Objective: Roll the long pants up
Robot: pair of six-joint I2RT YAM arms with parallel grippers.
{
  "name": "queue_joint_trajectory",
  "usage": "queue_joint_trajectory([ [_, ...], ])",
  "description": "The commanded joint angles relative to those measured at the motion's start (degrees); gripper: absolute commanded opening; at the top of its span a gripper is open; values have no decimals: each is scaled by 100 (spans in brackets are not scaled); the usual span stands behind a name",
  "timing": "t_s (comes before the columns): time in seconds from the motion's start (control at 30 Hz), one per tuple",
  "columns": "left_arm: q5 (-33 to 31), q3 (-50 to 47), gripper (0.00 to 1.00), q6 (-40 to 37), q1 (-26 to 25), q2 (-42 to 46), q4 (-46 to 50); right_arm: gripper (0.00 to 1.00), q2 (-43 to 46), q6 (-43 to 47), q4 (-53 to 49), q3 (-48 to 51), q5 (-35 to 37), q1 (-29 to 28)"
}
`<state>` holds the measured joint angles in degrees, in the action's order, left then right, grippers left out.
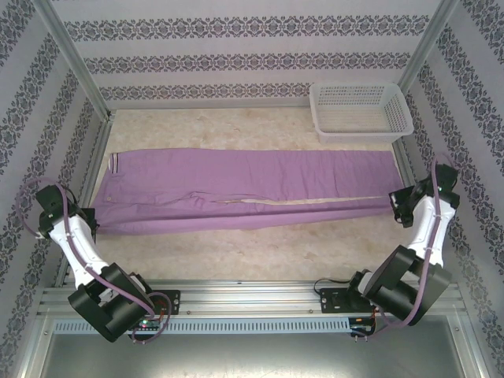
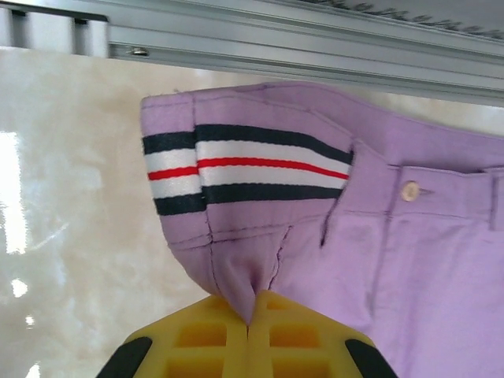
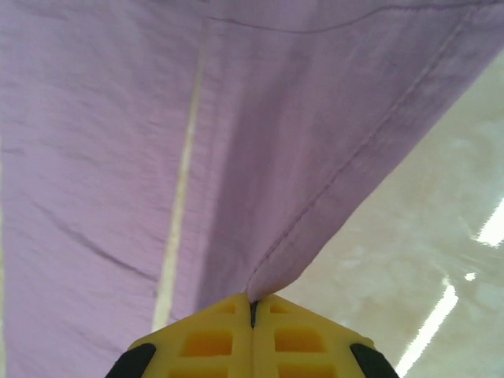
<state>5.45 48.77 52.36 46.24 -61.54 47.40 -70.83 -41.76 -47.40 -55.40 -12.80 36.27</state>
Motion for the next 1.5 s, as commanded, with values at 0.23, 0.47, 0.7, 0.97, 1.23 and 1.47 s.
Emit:
queue_joint_trajectory([
  [0.23, 686, 828, 0, 650, 6, -812, -1085, 0, -1495, -59, 72, -2167, 255, -309],
  [0.47, 1062, 1337, 0, 615, -318, -1608, -2173, 0, -2292, 19, 31, -3105, 542, -702],
  [0.7, 1169, 2251, 0, 423, -668, -2552, -2375, 0, -3033, 171, -12, -3771, 811, -1011],
  [0.97, 906, 3374, 0, 314, -1187, -3635, -2288, 0, -3986, 398, -206, -4774, 1064, -1170],
  [1.23, 604, 4197, 21, 377, -1455, -4499, -1937, 37, -4928, 665, -281, -5783, 1117, -1366],
  [1.47, 481, 4632, 100, 241, -1504, -4769, -1425, 98, -4997, 1011, -636, -6381, 1630, -1641],
])
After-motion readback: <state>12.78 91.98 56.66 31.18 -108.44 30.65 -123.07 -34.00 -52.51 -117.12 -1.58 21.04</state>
